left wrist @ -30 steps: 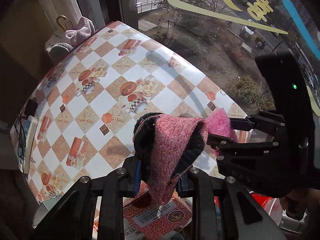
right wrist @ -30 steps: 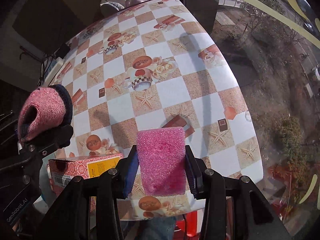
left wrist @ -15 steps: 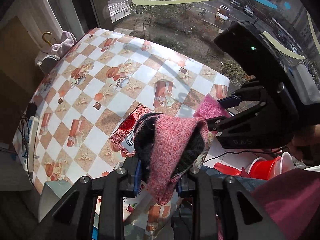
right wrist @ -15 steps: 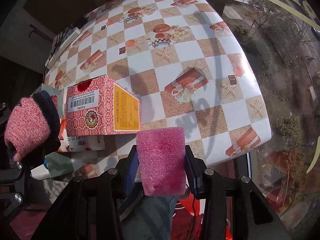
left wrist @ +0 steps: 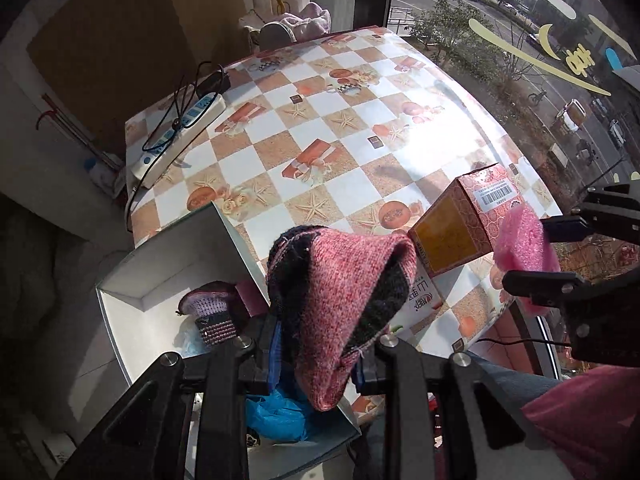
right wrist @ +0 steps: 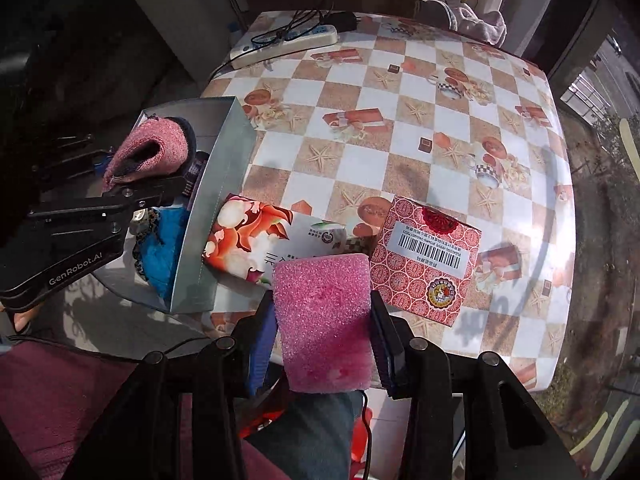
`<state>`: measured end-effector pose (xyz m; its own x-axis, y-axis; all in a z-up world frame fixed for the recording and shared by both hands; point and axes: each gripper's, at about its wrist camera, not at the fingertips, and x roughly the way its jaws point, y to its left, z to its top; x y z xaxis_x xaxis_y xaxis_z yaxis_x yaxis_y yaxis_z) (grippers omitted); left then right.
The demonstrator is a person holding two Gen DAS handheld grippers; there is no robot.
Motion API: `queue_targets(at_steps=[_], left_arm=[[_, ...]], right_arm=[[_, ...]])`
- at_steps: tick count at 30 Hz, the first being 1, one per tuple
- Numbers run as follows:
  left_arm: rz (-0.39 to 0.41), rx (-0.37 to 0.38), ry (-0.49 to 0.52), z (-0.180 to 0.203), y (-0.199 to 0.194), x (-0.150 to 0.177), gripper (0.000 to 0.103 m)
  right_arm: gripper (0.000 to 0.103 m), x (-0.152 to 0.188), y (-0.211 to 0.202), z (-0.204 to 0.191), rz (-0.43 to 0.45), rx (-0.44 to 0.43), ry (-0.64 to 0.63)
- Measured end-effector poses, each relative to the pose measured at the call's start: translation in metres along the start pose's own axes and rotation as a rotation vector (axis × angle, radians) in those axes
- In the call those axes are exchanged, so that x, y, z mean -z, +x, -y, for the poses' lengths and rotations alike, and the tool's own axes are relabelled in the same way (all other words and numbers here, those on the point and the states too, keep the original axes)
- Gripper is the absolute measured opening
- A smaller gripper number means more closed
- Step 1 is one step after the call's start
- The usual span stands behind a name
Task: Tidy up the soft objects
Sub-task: 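Carry the pink knit sock and pink sponge with both tools toward the box, then hold the pink knit sock and pink sponge with both tools above the box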
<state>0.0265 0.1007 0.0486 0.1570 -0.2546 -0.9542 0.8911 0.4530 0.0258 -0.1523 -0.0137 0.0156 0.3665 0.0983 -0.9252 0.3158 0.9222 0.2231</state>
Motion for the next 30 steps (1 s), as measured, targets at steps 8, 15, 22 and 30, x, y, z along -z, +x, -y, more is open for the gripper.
queue_targets(at_steps=[8, 15, 22, 30], left_arm=[[-0.021, -0.077, -0.292, -0.071, 0.0, 0.041, 0.029], [-0.073, -0.135, -0.467, -0.107, 0.006, 0.078, 0.029], [-0.094, -0.155, -0.556, -0.12, 0.011, 0.096, 0.029], [-0.101, -0.152, -0.59, -0.125, 0.015, 0.098, 0.03]], right_arm=[[0.045, -0.054, 0.008, -0.057, 0.01, -0.061, -0.123], [0.045, -0.083, 0.027, -0.109, -0.028, -0.093, -0.258], [0.045, -0.102, 0.046, -0.147, -0.073, -0.107, -0.343], [0.045, -0.111, 0.055, -0.161, -0.099, -0.111, -0.365]])
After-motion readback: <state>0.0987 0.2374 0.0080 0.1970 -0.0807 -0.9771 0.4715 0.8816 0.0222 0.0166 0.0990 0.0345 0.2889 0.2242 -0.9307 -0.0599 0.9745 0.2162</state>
